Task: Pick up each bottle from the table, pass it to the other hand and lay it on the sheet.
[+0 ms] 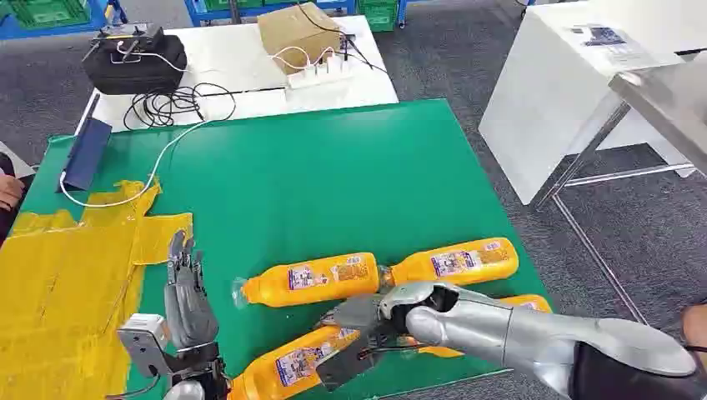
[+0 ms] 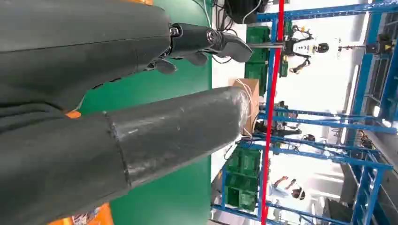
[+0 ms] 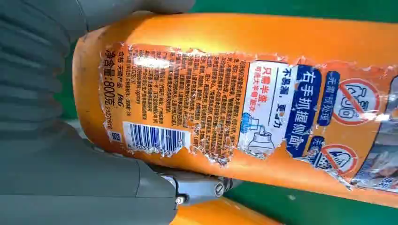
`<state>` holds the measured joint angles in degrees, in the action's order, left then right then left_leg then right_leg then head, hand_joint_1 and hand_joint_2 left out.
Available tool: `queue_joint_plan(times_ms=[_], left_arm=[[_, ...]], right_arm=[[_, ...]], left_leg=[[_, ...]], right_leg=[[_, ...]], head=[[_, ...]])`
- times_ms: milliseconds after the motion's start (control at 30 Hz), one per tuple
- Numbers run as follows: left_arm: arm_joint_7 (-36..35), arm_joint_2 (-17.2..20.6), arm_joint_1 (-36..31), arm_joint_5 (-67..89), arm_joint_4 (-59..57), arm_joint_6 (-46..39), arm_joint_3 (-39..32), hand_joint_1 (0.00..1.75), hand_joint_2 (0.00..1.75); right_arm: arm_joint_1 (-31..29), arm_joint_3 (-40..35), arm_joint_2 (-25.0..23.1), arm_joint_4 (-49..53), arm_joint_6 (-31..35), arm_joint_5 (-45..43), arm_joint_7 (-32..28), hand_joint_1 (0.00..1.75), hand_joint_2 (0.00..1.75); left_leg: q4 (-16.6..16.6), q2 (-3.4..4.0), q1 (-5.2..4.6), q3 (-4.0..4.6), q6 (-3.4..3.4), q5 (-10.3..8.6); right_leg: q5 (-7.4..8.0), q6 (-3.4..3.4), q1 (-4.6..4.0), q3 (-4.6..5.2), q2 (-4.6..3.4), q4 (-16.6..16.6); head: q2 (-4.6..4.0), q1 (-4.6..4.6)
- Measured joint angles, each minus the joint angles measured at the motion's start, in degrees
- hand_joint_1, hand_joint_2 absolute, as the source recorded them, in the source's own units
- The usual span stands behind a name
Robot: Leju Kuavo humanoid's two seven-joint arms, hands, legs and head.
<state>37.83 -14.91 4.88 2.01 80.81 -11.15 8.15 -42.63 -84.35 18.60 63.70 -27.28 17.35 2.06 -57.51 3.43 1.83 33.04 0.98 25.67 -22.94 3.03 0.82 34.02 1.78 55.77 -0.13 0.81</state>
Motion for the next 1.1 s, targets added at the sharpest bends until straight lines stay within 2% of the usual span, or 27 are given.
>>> queue_joint_plan(times_ms=[167, 267, 300, 367, 433, 533, 633, 767, 900, 933, 1033, 1100], left_arm=[[-0.59, 0.2, 0.02, -0.59, 0.39, -0.53, 0.11, 0.0, 0.0], [-0.72, 0.24, 0.06, -0.88, 0.87, -0.72, 0.09, 0.0, 0.0], [-0.74, 0.24, 0.05, -0.88, 0.98, -0.85, 0.09, 0.0, 0.0], [-0.76, 0.24, 0.07, -1.16, 1.22, -1.71, 0.07, 0.0, 0.0], [-0.17, 0.04, 0.26, -1.53, 2.14, -6.28, -0.44, 0.0, 0.0], [1.9, -1.73, 1.37, -4.31, 6.57, -18.75, -3.79, 0.0, 0.0], [2.25, -2.69, 3.83, -9.33, 14.52, -26.51, -10.34, 0.0, 0.0], [2.38, -3.32, 6.23, -11.46, 20.68, -27.91, -16.94, 0.0, 0.0], [2.4, -3.74, 7.06, -11.5, 23.83, -28.37, -20.24, 0.0, 0.0], [2.4, -3.76, 7.06, -11.5, 24.19, -28.48, -20.93, 0.0, 1.75], [2.4, -3.85, 7.1, -11.72, 24.85, -28.28, -22.25, 0.0, 1.75], [2.4, -4.0, 7.23, -14.57, 24.74, -23.53, -22.49, 0.0, 1.75]], right_arm=[[2.0, -0.24, -2.91, -4.47, 7.7, 11.73, -2.12, 1.75, 1.75], [2.74, -0.24, -4.33, -6.67, 9.03, 13.3, -2.45, 1.75, 1.75], [2.79, -0.24, -4.68, -7.18, 9.16, 13.36, -2.56, 1.75, 1.75], [3.18, -0.11, -5.32, -8.14, 10.44, 13.54, -2.56, 1.75, 1.75], [4.76, 1.45, -7.09, -9.8, 14.57, 12.09, -0.79, 1.75, 1.75], [10.31, 7.73, -10.43, -11.44, 25.88, 5.97, 0.52, 1.75, 1.75], [17.68, 16.66, -13.2, -9.56, 32.98, 0.18, -3.71, 1.75, 1.75], [25.2, 24.44, -15.59, -4.77, 33.84, -0.43, -5.9, 1.75, 1.75], [28.41, 29.22, -16.64, -2.04, 34.32, -0.49, -7.49, 1.75, 1.75], [29.17, 30.24, -16.94, -1.19, 34.39, -0.49, -8.3, 1.75, 1.75], [30.83, 32.63, -17.93, 1.09, 34.06, -0.47, -9.42, 1.75, 1.75], [31.9, 34.1, -18.58, 2.58, 33.23, -0.08, -10.3, 1.75, 1.75]], left_leg=[[0.06, 0.36, 0.1, -0.64, 0.09, 0.24], [0.09, 0.74, 0.15, -1.34, 0.14, 0.72], [0.11, 0.82, 0.16, -1.63, -0.06, 0.98], [0.14, 0.96, 0.27, -2.06, 0.04, 1.21], [0.14, 1.02, 0.44, -2.32, 0.01, 1.31], [0.12, 0.81, 0.54, -2.21, 0.22, 0.82], [0.12, 0.47, 0.56, -2.0, 0.32, 0.68], [0.11, 0.04, 0.52, -0.94, 0.34, 0.53], [0.11, -0.02, 0.43, -0.56, 0.33, 0.54], [0.11, -0.02, 0.39, -0.51, 0.32, 0.55], [0.11, -0.02, 0.3, -0.4, 0.32, 0.56], [0.11, -0.02, 0.3, -0.39, 0.32, 0.56]], right_leg=[[-0.09, -0.15, -0.04, -0.56, -0.28, -0.02], [-0.4, -0.31, -0.05, -0.79, -0.66, -0.05], [-0.47, -0.32, -0.06, -0.79, -0.73, -0.06], [-1.22, -0.44, -0.13, -1.25, -0.8, -0.07], [-1.21, -0.43, -0.2, -1.9, -0.85, -0.06], [-0.95, -0.43, -0.37, -2.16, -0.78, -0.01], [-0.58, -0.43, -0.41, -1.89, -0.6, 0.08], [-0.59, -0.43, -0.42, -0.95, -0.16, 0.17], [-0.6, -0.43, -0.36, -0.68, -0.05, 0.14], [-0.6, -0.43, -0.34, -0.61, -0.05, 0.13], [-0.6, -0.42, -0.23, -0.45, -0.04, 0.12], [-0.6, -0.42, -0.23, -0.42, -0.04, 0.11]], head=[[0.0, 0.0], [0.0, 0.02], [0.0, 0.0], [0.0, 0.0], [0.0, 0.04], [0.0, 0.0], [0.0, 0.0], [0.0, 0.0], [0.0, 0.02], [0.0, 0.02], [0.0, 0.02], [0.0, 0.02]])
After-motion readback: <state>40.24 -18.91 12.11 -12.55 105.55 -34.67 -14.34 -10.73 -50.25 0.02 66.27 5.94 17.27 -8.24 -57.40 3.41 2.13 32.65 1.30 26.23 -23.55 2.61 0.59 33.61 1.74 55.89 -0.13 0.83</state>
